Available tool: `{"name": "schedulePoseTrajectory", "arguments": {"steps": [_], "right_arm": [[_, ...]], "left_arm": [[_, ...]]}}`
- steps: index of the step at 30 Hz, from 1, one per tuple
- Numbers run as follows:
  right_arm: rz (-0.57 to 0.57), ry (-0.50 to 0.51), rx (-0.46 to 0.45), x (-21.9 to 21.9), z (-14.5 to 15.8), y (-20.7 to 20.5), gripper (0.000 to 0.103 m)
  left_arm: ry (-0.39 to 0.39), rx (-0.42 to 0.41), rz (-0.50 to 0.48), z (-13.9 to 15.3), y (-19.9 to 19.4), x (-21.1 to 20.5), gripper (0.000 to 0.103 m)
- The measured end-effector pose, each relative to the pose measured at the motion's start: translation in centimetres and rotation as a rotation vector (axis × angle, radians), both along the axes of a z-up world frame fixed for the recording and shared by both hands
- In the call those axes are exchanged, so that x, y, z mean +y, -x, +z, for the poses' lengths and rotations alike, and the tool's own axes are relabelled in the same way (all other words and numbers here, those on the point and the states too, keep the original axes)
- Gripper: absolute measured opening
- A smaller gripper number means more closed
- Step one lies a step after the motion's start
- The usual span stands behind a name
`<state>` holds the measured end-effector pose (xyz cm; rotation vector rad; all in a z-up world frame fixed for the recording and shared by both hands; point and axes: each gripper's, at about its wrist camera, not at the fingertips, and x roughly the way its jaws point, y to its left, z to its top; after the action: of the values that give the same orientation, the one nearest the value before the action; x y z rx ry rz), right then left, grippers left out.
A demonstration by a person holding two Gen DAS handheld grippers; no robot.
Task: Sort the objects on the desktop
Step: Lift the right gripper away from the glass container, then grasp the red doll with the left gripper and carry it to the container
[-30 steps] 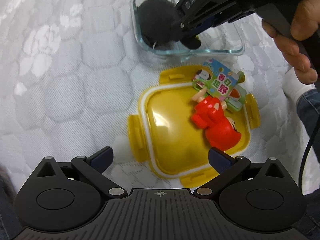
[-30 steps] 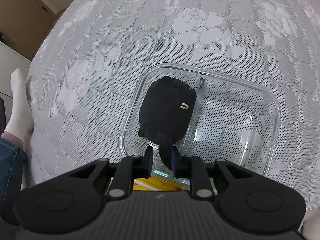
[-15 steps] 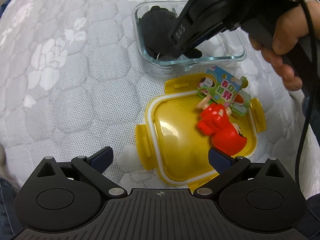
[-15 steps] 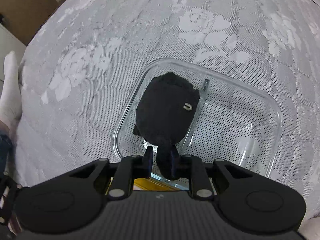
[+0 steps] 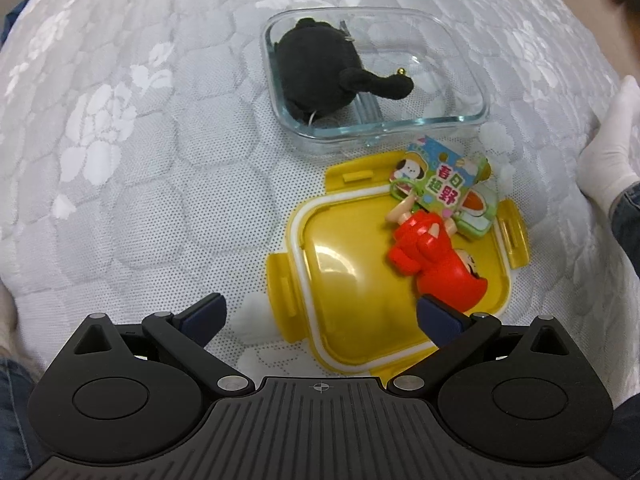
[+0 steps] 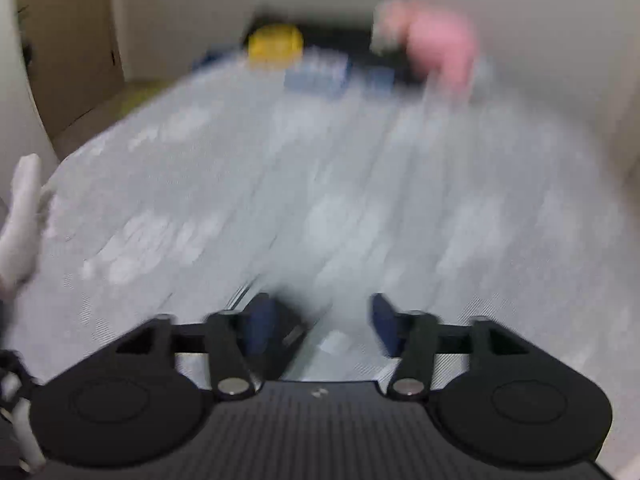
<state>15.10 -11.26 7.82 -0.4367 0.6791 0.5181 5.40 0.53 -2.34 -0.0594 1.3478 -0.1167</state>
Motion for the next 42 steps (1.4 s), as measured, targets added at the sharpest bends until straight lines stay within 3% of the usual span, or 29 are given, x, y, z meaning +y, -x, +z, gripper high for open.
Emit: {"name": "schedulePoseTrajectory", "arguments": {"steps": [1,3,7,11,13,19,25,28,30,32,34,38,42], "right_arm": [[-0.007,-0.005,0.005,-0.6,0.7,0.2,0.100],[-0.029,-0.045,0.066,-2.0,1.8,0.0,0.095],[-0.094,-0.228,0.284,-6.5,1.8,-0.2,0.086],[-0.123,-0.281,0.391,-9.0,0.7,0.2,0.087],[-0.106,-0.298,0.380,-9.8,0.3,0.5,0.087],[-0.124,-0.275,0.361,-11.4,-0.6,0.5,0.087],[-0.128,-0.229,0.398,-11.5,-2.1,0.3,0.087],[-0.129,-0.215,0.428,-11.2,-2.9,0.2,0.087],[-0.130,-0.213,0.436,-11.0,-3.1,0.2,0.087],[-0.132,-0.212,0.448,-10.8,-3.3,0.0,0.087],[-0.147,-0.217,0.465,-10.7,-3.4,-0.2,0.087],[-0.199,-0.263,0.543,-10.6,-4.0,-1.2,0.087],[-0.235,-0.283,0.558,-11.0,-4.1,-1.6,0.087]], "left_arm": [[0.006,0.010,0.006,-0.1,-0.1,-0.1,0.103],[0.043,0.050,0.034,-0.5,-0.4,0.0,0.103],[0.160,0.150,0.142,-1.3,-1.2,0.5,0.103],[0.129,0.152,0.157,-1.9,-1.8,-0.7,0.103],[0.117,0.151,0.145,-2.4,-2.2,-1.7,0.103],[0.202,0.162,0.142,-3.8,-3.6,-3.8,0.103],[0.177,0.181,0.137,-5.1,-4.1,-5.9,0.103],[0.097,0.176,0.125,-6.2,-4.1,-6.7,0.103],[0.085,0.151,0.091,-5.9,-3.8,-7.0,0.103],[0.121,0.134,0.090,-5.6,-3.3,-6.5,0.099],[0.121,0.102,0.069,-5.0,-2.7,-6.2,0.071],[0.197,0.094,0.055,-4.0,-1.3,-5.0,0.070],[0.264,0.081,0.061,-2.5,-0.4,-3.7,0.070]]}}
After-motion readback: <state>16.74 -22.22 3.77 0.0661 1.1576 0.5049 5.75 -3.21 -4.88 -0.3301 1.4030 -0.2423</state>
